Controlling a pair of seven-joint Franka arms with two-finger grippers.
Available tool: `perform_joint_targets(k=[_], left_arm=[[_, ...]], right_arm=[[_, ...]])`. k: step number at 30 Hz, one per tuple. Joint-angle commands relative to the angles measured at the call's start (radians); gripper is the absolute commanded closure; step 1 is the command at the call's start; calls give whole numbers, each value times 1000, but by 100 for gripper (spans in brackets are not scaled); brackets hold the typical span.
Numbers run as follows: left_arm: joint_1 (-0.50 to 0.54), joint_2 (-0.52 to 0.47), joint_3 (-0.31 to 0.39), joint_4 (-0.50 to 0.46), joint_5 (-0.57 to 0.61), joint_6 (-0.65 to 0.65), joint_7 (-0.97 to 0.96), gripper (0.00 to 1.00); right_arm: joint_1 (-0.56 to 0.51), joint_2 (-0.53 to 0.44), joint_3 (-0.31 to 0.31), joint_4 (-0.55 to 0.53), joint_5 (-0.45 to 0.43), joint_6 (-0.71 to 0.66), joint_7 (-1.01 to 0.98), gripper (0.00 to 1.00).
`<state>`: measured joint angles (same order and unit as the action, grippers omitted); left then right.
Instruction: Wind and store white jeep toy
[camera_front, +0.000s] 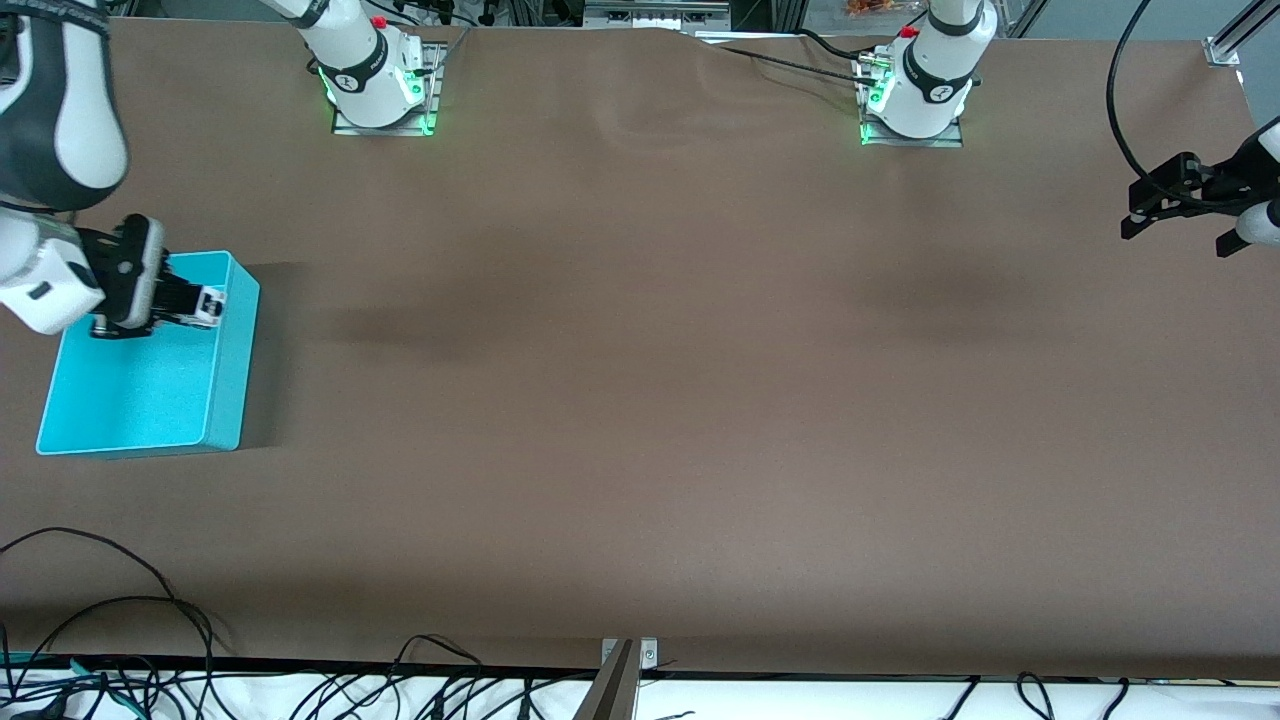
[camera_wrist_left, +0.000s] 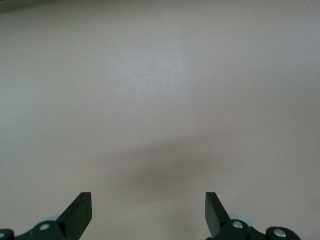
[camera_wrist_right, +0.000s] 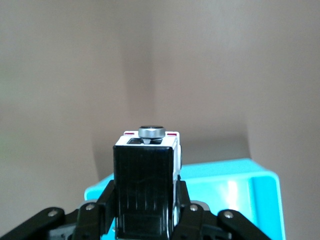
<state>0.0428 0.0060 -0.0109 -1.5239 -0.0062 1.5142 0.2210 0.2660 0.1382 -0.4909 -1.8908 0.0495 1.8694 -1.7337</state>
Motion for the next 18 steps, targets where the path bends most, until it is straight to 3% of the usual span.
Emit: perform_joint_targets(k=[1,9,18], left_arm=[[0,17,-3,37,-1,-25,-3,0],[0,15,-3,37,-1,-25,-3,0],[0,15,-4,39,0,-25,-3,0]], right_arm=[[5,3,-89,-10,19,4,-104,88],[-117,96,-115,-10,150,16,-311,88],[-189,213,-115,-8,230,105,-438,88]])
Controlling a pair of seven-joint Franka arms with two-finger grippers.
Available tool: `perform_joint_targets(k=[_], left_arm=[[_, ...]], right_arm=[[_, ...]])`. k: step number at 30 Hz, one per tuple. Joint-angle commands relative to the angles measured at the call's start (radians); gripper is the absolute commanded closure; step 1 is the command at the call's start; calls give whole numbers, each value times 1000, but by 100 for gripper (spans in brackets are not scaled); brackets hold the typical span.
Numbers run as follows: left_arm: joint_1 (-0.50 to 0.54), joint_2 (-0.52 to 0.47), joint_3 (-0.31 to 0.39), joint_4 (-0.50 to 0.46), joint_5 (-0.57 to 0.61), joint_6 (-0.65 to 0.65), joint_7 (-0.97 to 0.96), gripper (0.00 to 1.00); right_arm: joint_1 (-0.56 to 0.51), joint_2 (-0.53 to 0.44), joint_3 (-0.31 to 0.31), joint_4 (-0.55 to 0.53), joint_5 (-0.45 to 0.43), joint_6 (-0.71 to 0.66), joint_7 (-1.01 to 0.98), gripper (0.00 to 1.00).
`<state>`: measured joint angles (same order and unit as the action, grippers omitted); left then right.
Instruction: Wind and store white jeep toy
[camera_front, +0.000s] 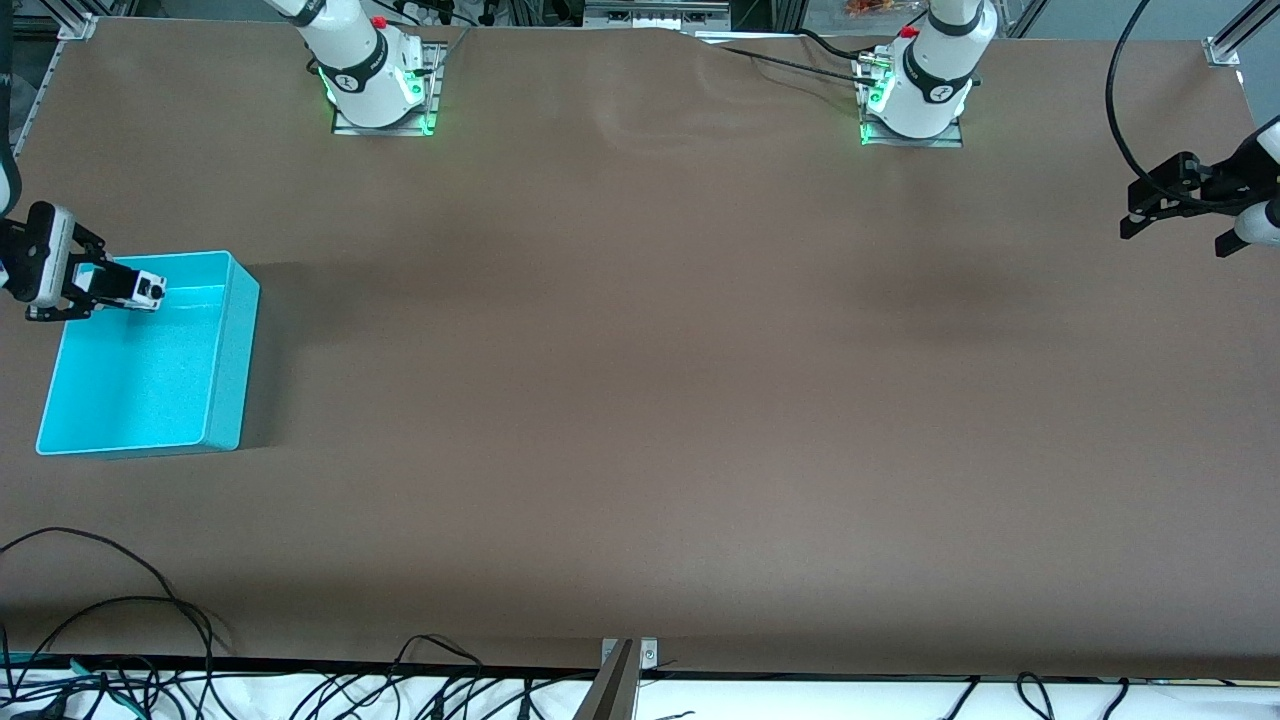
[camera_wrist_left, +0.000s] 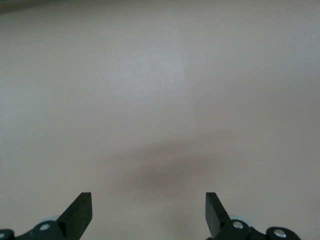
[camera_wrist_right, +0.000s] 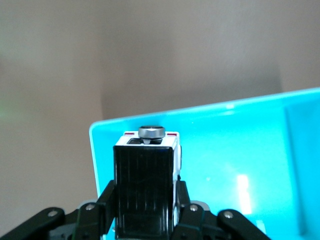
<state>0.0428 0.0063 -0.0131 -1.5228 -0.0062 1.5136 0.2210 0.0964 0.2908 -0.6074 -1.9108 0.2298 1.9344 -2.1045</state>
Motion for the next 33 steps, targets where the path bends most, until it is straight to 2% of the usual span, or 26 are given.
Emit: perform_joint_targets(k=[1,5,14,29,33], left_arm=[[0,15,-2,38,0,-24,-3,0],[0,17,-1,38,0,-24,-3,0],[0,17,-1,38,0,-24,-3,0],[2,17,-1,38,0,-32,-3,0],[0,17,-1,38,3,-32,-3,0]], right_arm=[[-23,70,1,10,52,41,-75,88],[-53,100,3,12,69,52,-80,88],[-75,220,5,13,218,103,-216,88],[-92,277,6,12,246,146,-235,86],[-93,281,8,12,250,146,-246,77]])
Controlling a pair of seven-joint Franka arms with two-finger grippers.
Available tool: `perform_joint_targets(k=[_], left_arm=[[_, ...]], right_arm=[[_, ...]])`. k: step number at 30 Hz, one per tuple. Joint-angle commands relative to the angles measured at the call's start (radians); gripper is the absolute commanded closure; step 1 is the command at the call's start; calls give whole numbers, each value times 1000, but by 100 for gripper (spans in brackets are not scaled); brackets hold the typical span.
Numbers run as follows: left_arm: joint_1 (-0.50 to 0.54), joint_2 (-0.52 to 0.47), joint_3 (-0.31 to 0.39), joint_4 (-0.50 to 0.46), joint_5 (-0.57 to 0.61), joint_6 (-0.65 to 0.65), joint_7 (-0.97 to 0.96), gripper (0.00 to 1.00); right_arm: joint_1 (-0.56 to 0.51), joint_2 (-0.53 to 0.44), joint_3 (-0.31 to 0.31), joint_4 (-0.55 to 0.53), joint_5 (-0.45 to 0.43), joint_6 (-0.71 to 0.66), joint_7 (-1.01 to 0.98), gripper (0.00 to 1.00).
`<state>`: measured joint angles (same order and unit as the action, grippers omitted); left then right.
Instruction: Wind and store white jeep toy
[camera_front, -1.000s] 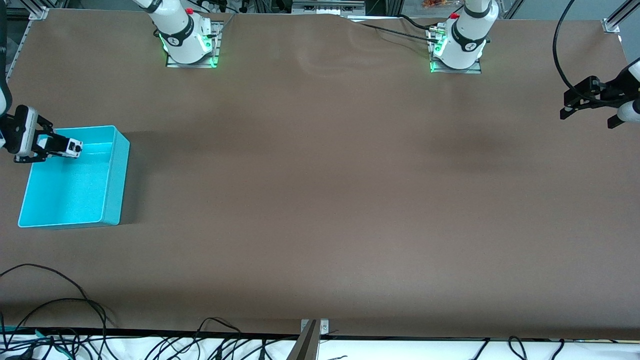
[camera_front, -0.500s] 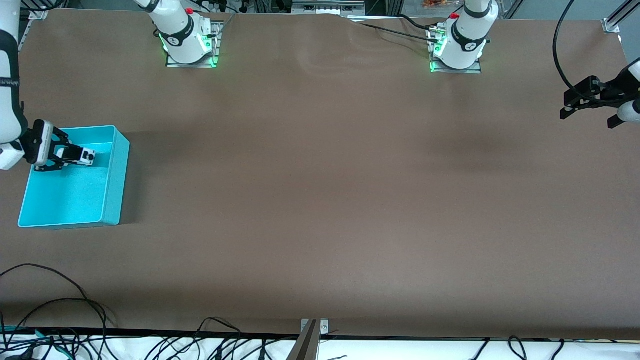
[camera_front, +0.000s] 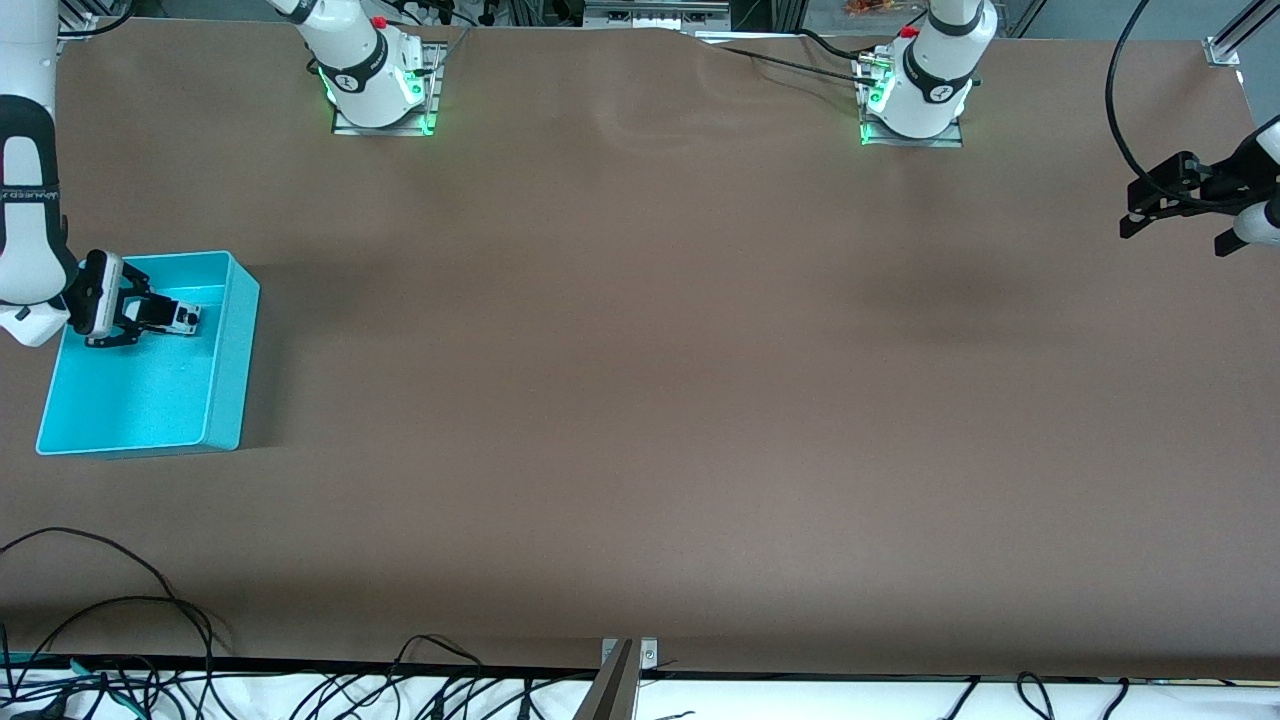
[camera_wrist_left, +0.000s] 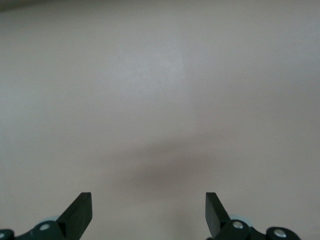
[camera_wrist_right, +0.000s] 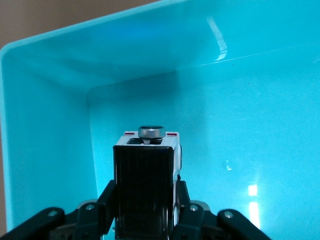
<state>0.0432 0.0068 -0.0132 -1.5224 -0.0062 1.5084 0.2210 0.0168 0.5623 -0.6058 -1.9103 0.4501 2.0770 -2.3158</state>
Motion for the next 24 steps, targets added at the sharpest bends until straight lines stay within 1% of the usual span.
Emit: perform_joint_targets(k=[1,3,4,5,8,9,14,16,19,24], left_arm=[[0,16,-1,37,3,-27,-3,0],[1,16,-1,37,2,-27,-3,0],[1,16,-1,37,2,-27,-3,0],[3,18,-1,37,2,-27,-3,0],[1,16,1,36,0,-28,-3,0],[1,18,-1,37,0,-28,-3,0],[1,18,-1,36,0,-30,-3,0],[3,16,-1,36,0,-31,-3,0],[3,18,-1,36,0,-37,-3,0],[3,18,-1,36,0,-39,-3,0]], right_arm=[[-14,13,6,13,30,3,-34,73],[-14,14,6,11,30,3,-34,58],[-14,14,6,11,30,3,-34,54],[-14,16,6,13,30,2,-34,44],[-14,16,6,14,30,-8,-34,5],[-14,16,7,14,30,-8,-34,0],[-8,8,8,20,30,-12,-33,0],[-5,1,9,36,30,-35,-30,0],[-3,-7,9,76,30,-95,-24,0],[0,-15,8,175,29,-222,7,0]])
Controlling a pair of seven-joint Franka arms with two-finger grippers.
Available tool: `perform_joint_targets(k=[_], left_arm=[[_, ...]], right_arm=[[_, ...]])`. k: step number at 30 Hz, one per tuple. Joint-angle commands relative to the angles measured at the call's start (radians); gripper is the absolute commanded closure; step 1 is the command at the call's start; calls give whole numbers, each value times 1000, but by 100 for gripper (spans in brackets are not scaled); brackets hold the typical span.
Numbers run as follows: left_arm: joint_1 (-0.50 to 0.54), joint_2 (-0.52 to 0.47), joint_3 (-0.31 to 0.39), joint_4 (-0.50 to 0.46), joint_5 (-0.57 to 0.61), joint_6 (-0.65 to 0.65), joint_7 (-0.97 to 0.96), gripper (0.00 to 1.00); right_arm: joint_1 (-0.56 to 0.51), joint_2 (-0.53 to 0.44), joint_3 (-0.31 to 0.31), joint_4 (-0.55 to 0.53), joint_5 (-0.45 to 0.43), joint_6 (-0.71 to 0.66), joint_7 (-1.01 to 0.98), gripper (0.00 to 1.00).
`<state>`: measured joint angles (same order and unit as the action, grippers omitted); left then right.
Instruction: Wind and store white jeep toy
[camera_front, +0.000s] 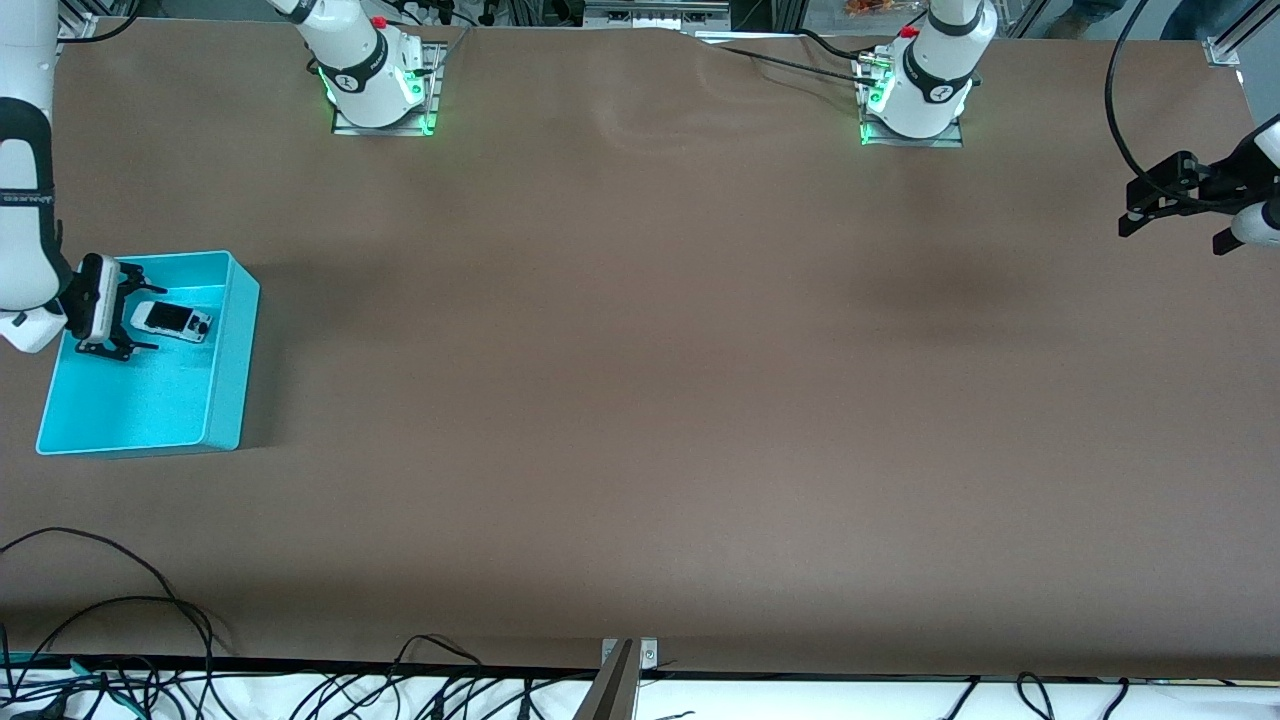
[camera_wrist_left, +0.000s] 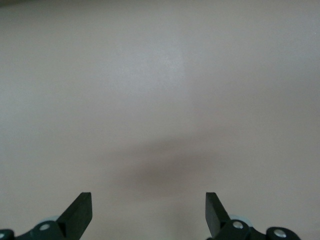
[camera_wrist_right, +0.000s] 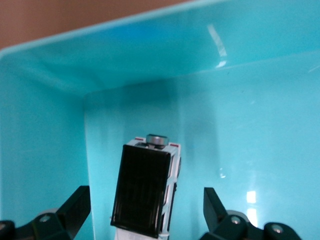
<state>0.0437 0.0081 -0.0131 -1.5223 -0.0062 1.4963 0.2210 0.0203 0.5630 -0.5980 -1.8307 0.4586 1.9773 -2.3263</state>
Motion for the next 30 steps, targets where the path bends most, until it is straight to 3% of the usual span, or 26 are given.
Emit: perform_joint_targets(k=[1,12,23,30], left_arm=[[2,15,-1,36,0,-27,-3,0],[5,15,-1,36,0,-30,-3,0],[2,15,1,36,0,-30,-2,0],[-1,15,-1,37,0,-30,-3,0]], right_arm=[[-2,-17,0,112,18,-147,33,0],[50,-63,-6,303,-32,-397,330,0],[150,-161,-5,378,-61,-491,672,0],[201,-166,-3,475,-69,-580,955,0]])
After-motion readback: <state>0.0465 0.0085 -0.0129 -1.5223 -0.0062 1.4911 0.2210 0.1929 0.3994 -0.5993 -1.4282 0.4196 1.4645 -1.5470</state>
